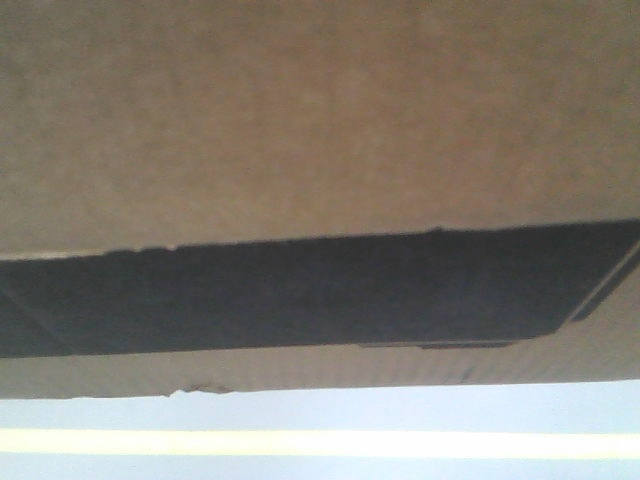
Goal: Grab box from left shelf to table start
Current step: 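Carry the box with both grippers while the base turns toward the table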
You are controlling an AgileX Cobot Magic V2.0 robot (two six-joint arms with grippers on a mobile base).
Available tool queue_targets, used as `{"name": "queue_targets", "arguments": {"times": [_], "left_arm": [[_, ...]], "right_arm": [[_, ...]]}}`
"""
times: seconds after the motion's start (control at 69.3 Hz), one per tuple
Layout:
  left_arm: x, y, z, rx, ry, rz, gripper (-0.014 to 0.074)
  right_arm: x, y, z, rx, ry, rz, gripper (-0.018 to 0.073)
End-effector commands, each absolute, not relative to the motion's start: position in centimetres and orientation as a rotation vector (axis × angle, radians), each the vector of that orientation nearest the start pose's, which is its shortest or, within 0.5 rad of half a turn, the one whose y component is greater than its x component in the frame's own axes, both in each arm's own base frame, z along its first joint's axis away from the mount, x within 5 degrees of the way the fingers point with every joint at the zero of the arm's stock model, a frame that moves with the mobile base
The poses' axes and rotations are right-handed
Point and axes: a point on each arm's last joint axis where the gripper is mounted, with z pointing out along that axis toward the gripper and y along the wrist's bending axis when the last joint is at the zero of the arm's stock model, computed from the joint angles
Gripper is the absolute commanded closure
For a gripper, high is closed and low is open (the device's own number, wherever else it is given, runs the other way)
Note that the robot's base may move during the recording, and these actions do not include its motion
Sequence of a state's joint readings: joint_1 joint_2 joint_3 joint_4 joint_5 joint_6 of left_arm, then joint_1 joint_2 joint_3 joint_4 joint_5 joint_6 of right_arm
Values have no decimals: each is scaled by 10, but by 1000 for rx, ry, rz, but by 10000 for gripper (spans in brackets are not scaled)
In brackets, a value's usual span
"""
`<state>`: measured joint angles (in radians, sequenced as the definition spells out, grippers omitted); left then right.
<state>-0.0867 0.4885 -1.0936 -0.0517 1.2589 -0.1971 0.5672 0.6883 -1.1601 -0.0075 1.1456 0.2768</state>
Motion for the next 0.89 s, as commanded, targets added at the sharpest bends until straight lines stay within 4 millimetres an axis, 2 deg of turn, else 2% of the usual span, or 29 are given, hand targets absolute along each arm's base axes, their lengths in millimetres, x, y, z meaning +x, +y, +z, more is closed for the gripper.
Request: {"name": "queue_targets", "arguments": {"times": [0.0,0.88], "left_arm": [[20,-20,435,63,2016,-366,689],[20,-20,435,63,2016,-366,689]], "right_arm": [[74,44,456,-331,1968,485,501],[74,44,456,-331,1968,485,501]]}}
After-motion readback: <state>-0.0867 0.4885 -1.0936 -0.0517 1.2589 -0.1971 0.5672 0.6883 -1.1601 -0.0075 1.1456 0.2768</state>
